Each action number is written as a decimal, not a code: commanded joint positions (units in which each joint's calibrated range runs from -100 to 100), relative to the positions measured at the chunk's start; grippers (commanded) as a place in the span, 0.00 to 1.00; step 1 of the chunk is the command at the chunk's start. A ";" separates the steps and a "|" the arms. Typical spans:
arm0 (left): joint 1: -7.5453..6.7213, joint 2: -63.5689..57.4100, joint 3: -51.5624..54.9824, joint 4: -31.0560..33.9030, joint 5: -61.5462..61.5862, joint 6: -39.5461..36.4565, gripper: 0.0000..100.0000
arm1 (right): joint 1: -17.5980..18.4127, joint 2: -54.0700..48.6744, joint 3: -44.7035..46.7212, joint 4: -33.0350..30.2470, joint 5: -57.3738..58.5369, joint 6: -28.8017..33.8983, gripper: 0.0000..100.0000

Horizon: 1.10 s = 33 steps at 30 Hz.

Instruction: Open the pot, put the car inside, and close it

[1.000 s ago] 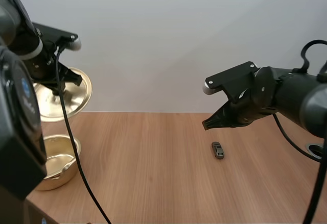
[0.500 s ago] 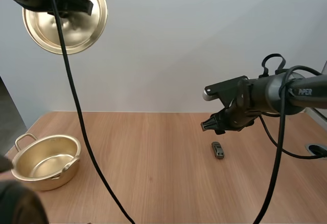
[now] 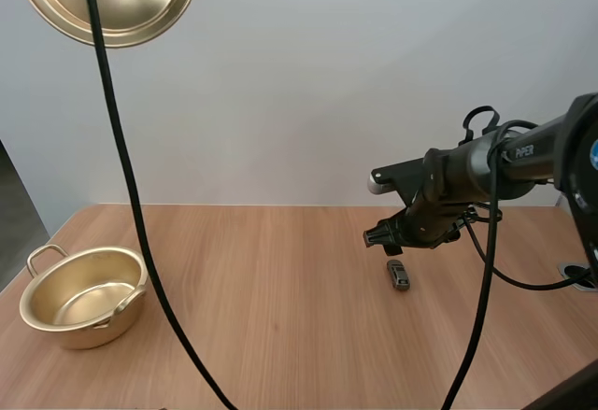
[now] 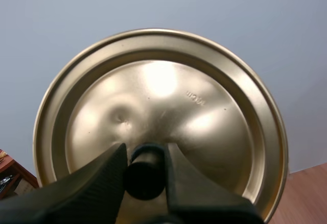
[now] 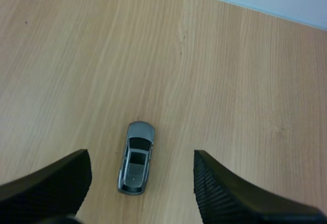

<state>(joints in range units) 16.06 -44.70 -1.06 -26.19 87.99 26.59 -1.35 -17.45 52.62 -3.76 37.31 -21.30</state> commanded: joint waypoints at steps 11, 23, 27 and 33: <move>0.03 -0.02 -1.26 0.07 2.13 0.00 0.00 | 0.06 9.41 -1.61 1.84 0.12 -1.10 0.95; 0.03 -0.02 -1.26 0.07 2.13 0.00 0.00 | 0.06 16.16 -1.61 1.85 -1.81 -4.79 0.00; 0.03 -0.02 -1.26 0.07 2.11 0.13 0.00 | 0.06 15.51 -3.76 5.56 -3.67 -10.52 0.00; 0.03 -1.02 -1.26 -0.24 -2.20 -2.89 0.00 | 2.63 7.86 -13.31 26.83 5.88 -28.96 0.00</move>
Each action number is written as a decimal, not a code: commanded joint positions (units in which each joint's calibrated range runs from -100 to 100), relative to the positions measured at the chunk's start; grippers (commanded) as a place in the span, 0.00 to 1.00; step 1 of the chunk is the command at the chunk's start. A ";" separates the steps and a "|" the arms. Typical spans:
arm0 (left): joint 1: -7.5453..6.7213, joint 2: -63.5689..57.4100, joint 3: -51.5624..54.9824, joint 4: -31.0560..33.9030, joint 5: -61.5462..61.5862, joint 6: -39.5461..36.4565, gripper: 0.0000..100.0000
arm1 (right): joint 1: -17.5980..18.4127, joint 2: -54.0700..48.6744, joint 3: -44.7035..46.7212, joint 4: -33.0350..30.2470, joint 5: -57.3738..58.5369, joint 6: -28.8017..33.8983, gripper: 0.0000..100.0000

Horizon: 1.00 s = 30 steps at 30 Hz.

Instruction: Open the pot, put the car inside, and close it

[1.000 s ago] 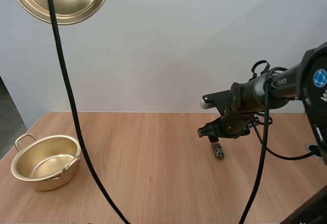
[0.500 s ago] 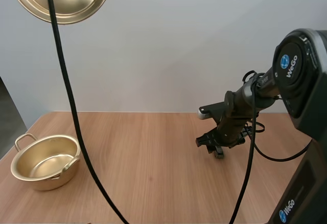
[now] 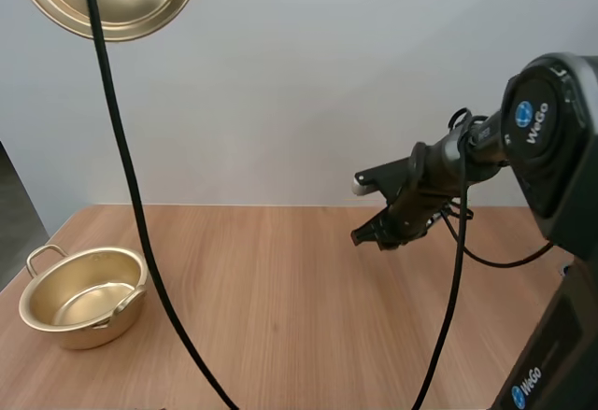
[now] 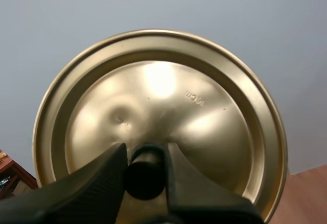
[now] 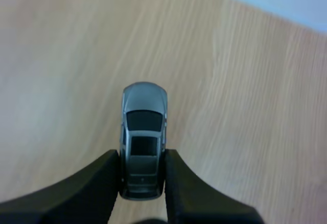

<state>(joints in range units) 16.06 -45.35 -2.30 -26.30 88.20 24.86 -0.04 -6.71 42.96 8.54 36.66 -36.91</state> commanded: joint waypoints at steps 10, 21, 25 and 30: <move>0.03 -8.90 -0.02 8.14 -25.22 -14.40 0.00 | 20.67 -6.31 -17.94 35.49 24.08 -25.00 0.00; 0.03 -12.63 -1.77 27.01 -30.16 -23.77 0.00 | 34.33 6.78 -26.62 35.46 20.80 -29.88 0.00; 0.03 -12.63 -2.89 27.88 -28.85 -23.99 0.00 | 35.77 11.98 -30.39 35.46 20.80 -31.25 0.00; 0.03 -12.39 -2.88 29.18 -26.52 -23.99 0.00 | 37.23 18.24 -34.44 35.46 20.80 -32.80 0.00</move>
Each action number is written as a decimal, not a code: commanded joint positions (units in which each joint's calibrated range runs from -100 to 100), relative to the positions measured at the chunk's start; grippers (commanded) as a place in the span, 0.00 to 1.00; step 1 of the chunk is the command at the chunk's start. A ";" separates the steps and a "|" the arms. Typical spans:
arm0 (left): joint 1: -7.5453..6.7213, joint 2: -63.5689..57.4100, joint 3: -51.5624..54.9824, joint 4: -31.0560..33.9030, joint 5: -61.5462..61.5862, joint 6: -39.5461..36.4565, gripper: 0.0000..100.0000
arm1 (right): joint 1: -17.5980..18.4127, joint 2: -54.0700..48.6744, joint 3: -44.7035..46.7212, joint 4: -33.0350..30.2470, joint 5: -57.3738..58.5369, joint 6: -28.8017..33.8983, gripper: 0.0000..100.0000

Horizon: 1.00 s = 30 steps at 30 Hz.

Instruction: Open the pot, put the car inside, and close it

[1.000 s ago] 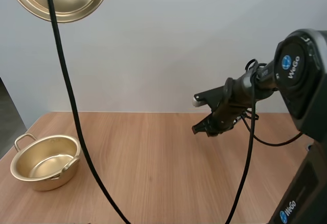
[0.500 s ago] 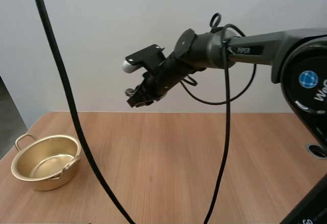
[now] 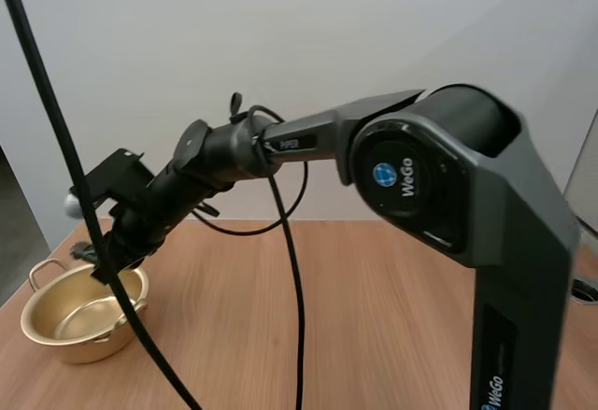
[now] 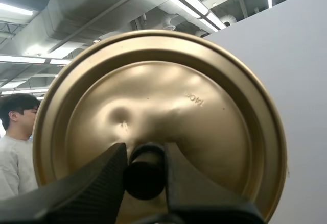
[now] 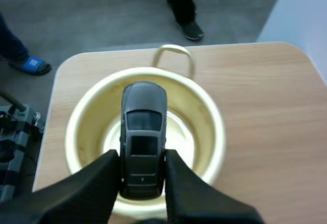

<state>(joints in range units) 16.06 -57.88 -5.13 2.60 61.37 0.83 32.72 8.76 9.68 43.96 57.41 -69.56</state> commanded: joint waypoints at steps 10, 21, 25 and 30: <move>0.03 1.79 -0.05 2.82 2.90 0.03 0.00 | 4.72 10.17 -4.10 -3.14 -10.90 -1.25 0.00; 0.03 2.99 0.06 2.82 3.67 0.35 0.00 | 4.72 10.43 -4.10 -8.87 -19.30 -0.51 0.00; 0.03 3.56 0.06 2.82 6.56 0.35 0.00 | 4.72 10.43 -4.10 -11.35 -19.98 2.16 0.40; 0.03 3.92 0.06 2.82 8.61 2.01 0.00 | 4.55 10.43 -4.10 -15.30 -20.92 6.04 0.68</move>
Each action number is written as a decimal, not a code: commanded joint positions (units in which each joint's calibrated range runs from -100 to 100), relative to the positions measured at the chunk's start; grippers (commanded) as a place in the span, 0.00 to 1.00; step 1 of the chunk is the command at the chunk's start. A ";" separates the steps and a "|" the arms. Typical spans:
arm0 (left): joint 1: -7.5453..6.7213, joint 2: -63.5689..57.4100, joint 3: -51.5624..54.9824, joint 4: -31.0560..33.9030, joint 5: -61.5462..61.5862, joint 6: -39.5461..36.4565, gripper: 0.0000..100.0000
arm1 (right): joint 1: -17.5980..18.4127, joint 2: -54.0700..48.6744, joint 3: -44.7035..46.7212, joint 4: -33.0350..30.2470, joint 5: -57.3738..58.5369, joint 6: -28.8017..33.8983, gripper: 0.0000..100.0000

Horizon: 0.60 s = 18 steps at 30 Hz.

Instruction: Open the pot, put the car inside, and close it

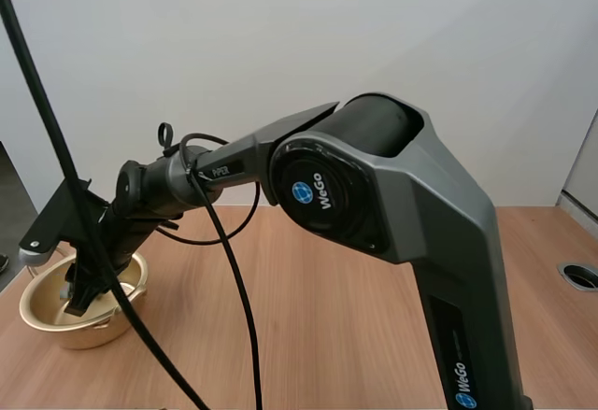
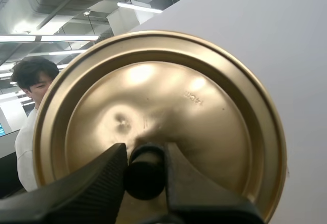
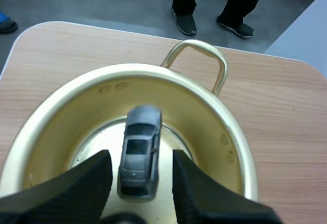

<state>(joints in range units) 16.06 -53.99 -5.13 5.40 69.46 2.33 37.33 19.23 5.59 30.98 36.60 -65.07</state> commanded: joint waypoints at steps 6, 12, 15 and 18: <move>0.03 1.54 1.18 1.33 6.78 0.96 0.00 | -1.76 -1.84 -0.01 -11.59 0.05 10.80 0.12; 0.03 5.53 8.02 1.60 15.14 0.71 0.00 | -7.80 -9.30 -0.01 -11.63 -0.57 15.58 0.00; 0.03 7.91 12.98 -0.16 16.68 0.71 0.00 | -12.06 -13.72 -0.01 -11.63 -0.37 17.47 0.00; 0.03 11.06 17.61 -1.20 18.81 0.98 0.00 | -16.48 -17.17 -0.01 -11.05 1.42 19.60 0.00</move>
<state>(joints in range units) 16.06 -46.49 5.71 5.64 85.90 3.02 27.74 7.06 5.59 19.33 36.22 -48.12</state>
